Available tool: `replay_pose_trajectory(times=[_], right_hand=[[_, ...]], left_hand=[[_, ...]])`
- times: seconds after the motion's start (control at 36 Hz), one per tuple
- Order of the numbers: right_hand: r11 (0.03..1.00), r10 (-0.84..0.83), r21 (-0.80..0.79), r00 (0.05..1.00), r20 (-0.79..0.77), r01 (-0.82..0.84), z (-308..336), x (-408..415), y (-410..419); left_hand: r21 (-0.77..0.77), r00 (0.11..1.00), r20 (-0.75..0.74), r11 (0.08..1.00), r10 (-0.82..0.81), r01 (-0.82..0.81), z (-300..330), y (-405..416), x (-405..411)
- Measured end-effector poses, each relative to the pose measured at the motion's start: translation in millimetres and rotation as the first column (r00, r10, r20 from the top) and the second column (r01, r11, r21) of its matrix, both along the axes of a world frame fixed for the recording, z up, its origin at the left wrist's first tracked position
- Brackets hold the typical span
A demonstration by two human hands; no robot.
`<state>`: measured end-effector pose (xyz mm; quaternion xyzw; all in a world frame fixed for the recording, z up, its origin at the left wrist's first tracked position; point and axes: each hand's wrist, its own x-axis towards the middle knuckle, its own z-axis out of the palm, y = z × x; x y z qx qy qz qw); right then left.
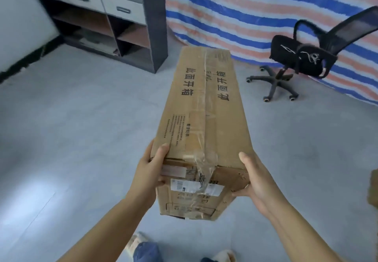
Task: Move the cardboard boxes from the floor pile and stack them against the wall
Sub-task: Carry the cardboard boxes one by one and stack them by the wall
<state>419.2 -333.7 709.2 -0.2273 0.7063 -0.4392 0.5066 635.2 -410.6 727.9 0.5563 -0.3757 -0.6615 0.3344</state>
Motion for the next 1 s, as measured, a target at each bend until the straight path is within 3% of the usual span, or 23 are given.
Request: replay_pose_trajectory(times=[0.17, 0.47, 0.72, 1.0], right_hand=[[0.979, 0.205, 0.012, 0.979, -0.001, -0.204, -4, 113, -93], [0.874, 0.485, 0.023, 0.875, 0.009, -0.485, -10, 272, -230], [0.729, 0.684, 0.003, 0.729, 0.006, -0.684, -14, 374, -369], [0.507, 0.862, 0.009, 0.507, 0.0, -0.862, 1, 479, -539]], left_hand=[[0.016, 0.974, -0.035, 0.974, 0.225, -0.225, 0, -43, 123], [0.031, 0.835, -0.063, 0.837, 0.547, -0.546, 5, -101, 279], [0.01, 0.691, -0.044, 0.692, 0.721, -0.721, 1, -189, 359], [0.035, 0.472, -0.02, 0.472, 0.881, -0.881, 3, -313, 433]])
